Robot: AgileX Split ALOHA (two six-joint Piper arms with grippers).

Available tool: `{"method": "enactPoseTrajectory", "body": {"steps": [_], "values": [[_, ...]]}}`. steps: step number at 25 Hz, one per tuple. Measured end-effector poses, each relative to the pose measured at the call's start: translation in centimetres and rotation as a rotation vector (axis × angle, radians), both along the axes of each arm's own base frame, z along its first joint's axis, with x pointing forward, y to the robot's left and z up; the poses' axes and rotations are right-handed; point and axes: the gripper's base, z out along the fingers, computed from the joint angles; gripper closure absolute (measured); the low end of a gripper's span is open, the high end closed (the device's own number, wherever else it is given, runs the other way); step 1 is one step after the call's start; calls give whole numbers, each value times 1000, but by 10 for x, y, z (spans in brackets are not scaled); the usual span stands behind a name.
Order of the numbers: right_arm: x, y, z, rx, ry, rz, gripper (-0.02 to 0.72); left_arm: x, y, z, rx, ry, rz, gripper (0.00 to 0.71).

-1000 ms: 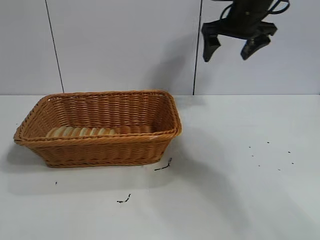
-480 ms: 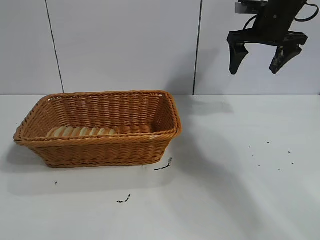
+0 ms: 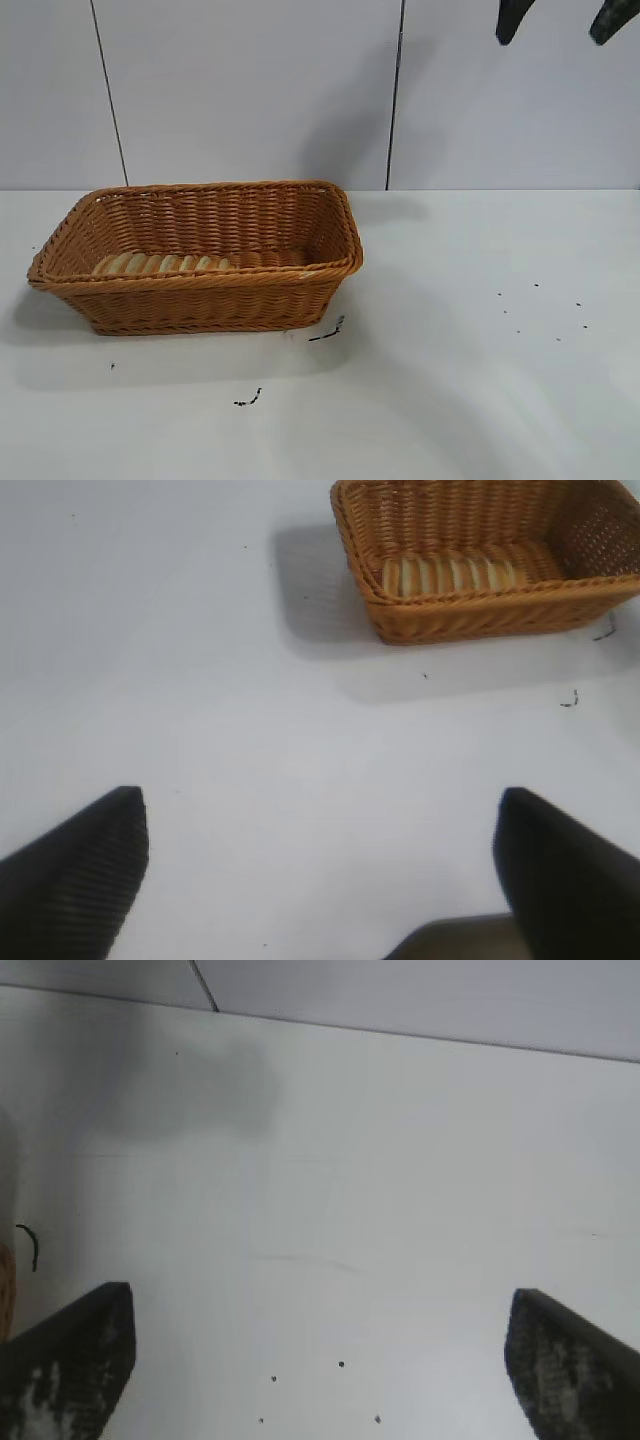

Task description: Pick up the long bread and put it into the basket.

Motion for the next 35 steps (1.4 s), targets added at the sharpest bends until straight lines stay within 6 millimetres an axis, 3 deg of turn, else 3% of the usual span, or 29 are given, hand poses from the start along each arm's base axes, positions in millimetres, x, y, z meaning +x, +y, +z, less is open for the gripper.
{"method": "enactPoseTrajectory", "body": {"steps": [6, 10, 18, 21, 35], "values": [[-98, -7, -17, -4, 62, 0, 14, 0, 0, 0, 0, 0, 0, 18], [-158, -11, -46, -5, 82, -1, 14, 0, 0, 0, 0, 0, 0, 18], [-243, -15, -115, 28, -63, 1, 14, 0, 0, 0, 0, 0, 0, 18], [-264, -17, -131, 34, -83, 1, 14, 0, 0, 0, 0, 0, 0, 18], [-293, -18, -119, 59, -293, 2, 14, 0, 0, 0, 0, 0, 0, 18]]}}
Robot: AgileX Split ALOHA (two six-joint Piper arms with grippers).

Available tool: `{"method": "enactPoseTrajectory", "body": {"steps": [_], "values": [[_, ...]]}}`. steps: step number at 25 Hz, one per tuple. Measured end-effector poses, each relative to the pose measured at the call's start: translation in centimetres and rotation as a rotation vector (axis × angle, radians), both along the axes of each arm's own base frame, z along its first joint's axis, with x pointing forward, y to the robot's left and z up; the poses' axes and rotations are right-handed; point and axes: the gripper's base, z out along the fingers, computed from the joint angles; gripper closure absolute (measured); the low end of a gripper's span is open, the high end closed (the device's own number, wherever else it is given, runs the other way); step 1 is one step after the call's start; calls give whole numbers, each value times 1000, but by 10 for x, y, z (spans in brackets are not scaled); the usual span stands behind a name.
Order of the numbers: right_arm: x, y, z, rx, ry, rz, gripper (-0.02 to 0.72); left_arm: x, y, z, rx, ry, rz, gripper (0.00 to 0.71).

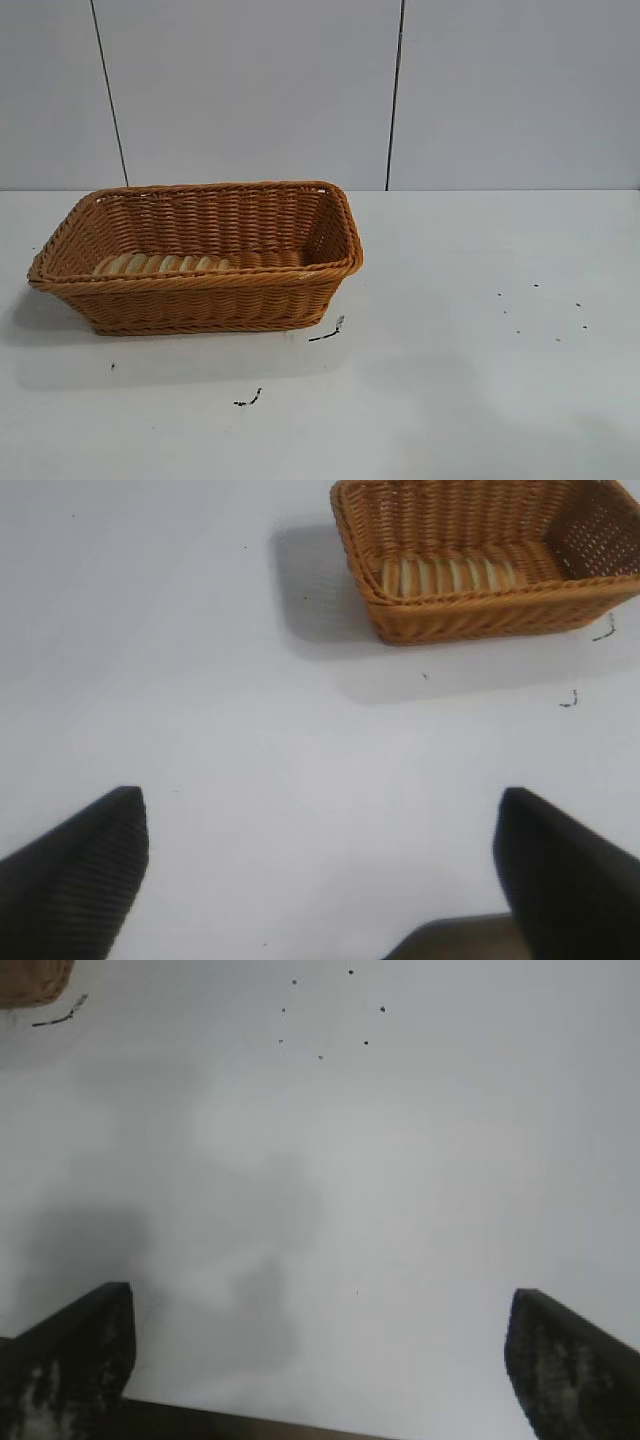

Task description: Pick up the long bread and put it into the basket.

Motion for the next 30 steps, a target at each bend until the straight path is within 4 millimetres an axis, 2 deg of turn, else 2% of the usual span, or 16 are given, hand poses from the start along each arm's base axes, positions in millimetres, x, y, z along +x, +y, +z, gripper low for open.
{"method": "enactPoseTrajectory", "body": {"steps": [11, 16, 30], "values": [[-33, -2, 6, 17, -206, 0, 14, 0, 0, 0, 0, 0, 0, 18], [-48, -3, 6, 12, -305, -79, 14, 0, 0, 0, 0, 0, 0, 18], [-49, -2, 6, 13, -311, -98, 14, 0, 0, 0, 0, 0, 0, 18]]}}
